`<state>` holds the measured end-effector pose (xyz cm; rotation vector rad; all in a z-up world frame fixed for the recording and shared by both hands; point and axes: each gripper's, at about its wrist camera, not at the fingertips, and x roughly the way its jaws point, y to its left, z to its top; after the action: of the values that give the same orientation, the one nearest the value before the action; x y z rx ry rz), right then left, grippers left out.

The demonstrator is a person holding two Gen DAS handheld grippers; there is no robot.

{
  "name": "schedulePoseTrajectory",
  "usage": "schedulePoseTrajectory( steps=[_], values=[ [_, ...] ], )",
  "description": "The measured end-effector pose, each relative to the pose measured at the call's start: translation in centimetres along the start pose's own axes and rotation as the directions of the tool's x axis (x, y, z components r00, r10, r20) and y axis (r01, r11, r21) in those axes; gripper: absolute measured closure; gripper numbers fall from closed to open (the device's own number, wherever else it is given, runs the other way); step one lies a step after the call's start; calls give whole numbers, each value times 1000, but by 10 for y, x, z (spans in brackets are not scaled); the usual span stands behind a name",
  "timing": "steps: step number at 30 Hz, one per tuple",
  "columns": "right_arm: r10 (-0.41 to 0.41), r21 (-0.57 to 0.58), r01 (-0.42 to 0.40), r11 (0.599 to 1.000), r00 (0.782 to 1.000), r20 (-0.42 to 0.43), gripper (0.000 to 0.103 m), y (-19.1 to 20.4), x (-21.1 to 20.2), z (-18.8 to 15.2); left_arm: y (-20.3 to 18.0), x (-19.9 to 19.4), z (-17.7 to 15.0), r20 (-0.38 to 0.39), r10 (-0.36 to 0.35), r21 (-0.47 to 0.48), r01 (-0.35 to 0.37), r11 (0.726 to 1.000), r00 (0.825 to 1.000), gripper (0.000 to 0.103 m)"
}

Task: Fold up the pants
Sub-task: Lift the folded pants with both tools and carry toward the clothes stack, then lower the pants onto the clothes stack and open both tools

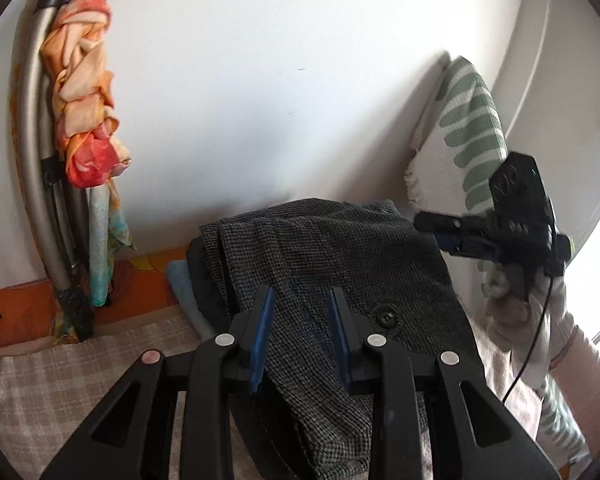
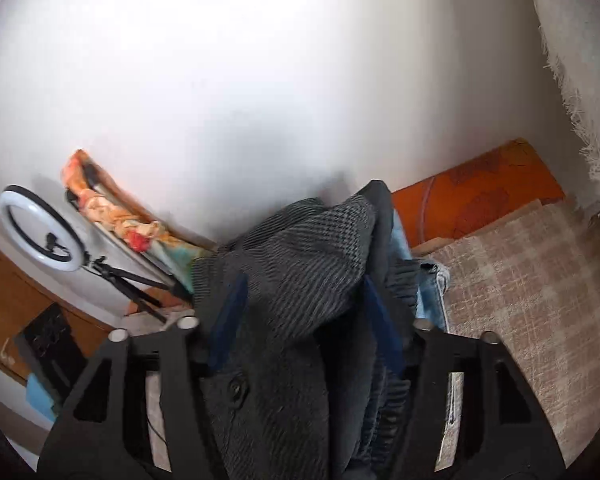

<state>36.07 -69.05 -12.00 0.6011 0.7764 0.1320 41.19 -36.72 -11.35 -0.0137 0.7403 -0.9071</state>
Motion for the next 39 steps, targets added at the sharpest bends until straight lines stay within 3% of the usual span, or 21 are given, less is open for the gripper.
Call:
schedulePoseTrajectory(
  steps=[2, 5, 7, 10, 11, 13, 14, 17, 20, 22, 25, 30, 33, 39],
  values=[
    [-50, -31, 50, 998, 999, 4, 73, 7, 10, 1, -10, 4, -5, -33, -30, 30, 31, 999, 999, 78],
    [-128, -205, 137, 969, 990, 59, 84, 38, 15, 1, -15, 12, -12, -79, -52, 29, 55, 998, 996, 78],
    [-206, -272, 222, 936, 975, 88, 86, 46, 19, 1, -16, 20, -16, -113, -50, 27, 54, 998, 992, 77],
    [-374, -327, 372, 869, 926, 59, 85, 34, 48, -4, -12, 37, -25, -165, -29, 17, 33, 999, 986, 66],
    [-391, -345, 387, 855, 918, 61, 84, 35, 51, -6, -13, 41, -26, -168, -33, 14, 36, 999, 985, 64],
    [-393, -317, 394, 862, 917, 70, 72, 36, 47, -5, -14, 47, -29, -174, -40, 15, 43, 999, 984, 60],
    [-378, -276, 386, 880, 922, 83, 72, 38, 37, -4, -16, 50, -30, -185, -49, 15, 53, 998, 982, 50],
    [-359, -301, 395, 868, 918, 169, 71, 62, 9, -15, -27, 59, -31, -215, -65, 45, 76, 996, 975, 25],
    [-251, -337, 293, 895, 954, 161, 69, 85, -17, -41, -39, 62, -33, -216, -16, 99, 39, 994, 976, 23],
    [-219, -341, 246, 907, 969, 116, 62, 89, -22, -59, -40, 63, -33, -205, -26, 73, 42, 996, 978, 23],
    [-238, -342, 247, 907, 969, 68, 47, 85, -13, -78, -34, 60, -34, -198, -46, 41, 55, 998, 979, 23],
    [-301, -350, 296, 889, 953, 42, 46, 69, -4, -103, -41, 58, -36, -211, -10, 73, 26, 997, 977, 23],
    [-358, -395, 345, 851, 933, 43, 46, 68, -9, -112, -49, 55, -35, -210, -7, 55, 19, 998, 978, 23],
    [-337, -354, 334, 874, 940, 56, 46, 78, -36, -116, -36, 25, -43, -203, 27, -24, -33, 999, 979, 23]
  ],
)
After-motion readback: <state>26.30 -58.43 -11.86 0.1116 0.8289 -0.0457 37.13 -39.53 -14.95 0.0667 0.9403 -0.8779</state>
